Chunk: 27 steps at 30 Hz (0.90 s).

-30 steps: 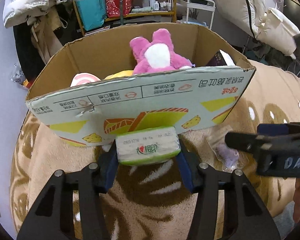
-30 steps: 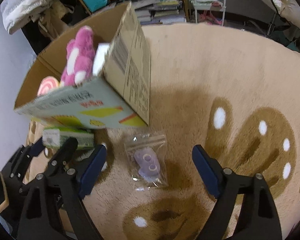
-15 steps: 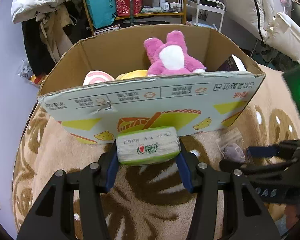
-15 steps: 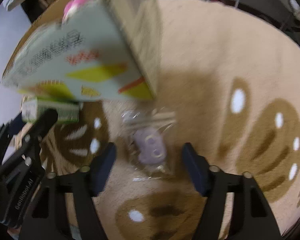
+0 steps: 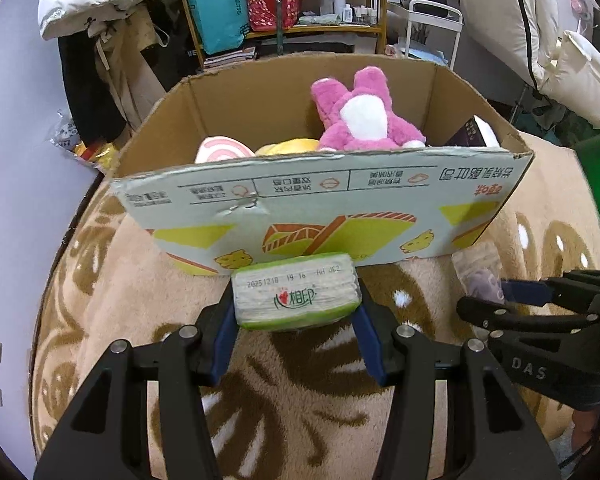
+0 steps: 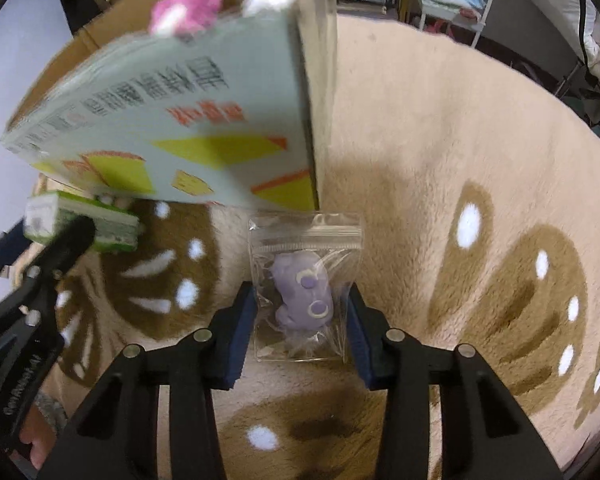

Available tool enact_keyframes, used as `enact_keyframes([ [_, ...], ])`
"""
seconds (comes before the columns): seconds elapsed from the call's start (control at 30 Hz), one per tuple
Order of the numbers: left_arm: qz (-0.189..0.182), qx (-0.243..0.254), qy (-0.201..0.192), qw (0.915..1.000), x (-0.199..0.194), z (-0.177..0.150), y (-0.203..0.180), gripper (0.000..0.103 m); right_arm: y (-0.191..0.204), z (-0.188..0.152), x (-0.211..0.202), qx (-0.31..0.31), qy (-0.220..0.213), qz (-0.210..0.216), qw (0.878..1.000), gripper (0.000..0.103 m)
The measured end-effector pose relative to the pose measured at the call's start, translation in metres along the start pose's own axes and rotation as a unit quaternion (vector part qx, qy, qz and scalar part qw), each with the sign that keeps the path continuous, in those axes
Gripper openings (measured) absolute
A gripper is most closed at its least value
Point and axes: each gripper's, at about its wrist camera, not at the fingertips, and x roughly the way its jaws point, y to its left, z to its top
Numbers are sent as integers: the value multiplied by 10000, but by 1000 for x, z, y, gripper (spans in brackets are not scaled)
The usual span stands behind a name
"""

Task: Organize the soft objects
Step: 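Lift the tissue pack and clear bag up and carry both over the box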

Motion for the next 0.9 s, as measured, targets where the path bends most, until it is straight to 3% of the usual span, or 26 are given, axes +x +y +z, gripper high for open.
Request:
enact_keyframes([
  [0.2,62,25,-182,9998,-20,-3,0,51,-7,-4,-29,228,-231,302,9990,46],
  [0.57,375,-32,-877,9954,-66,1,5,51,-6,-15,-98,21,-1267,420,9910,46],
  [0.77,579,-195,-1534,9863,-100,7,14,51,11,-16,-135,-193,-2146,533,9751,46],
  [0.9,585,-276,-1746,9825,-116,15,25,51,22,-11,-153,-384,-2616,560,9628,46],
])
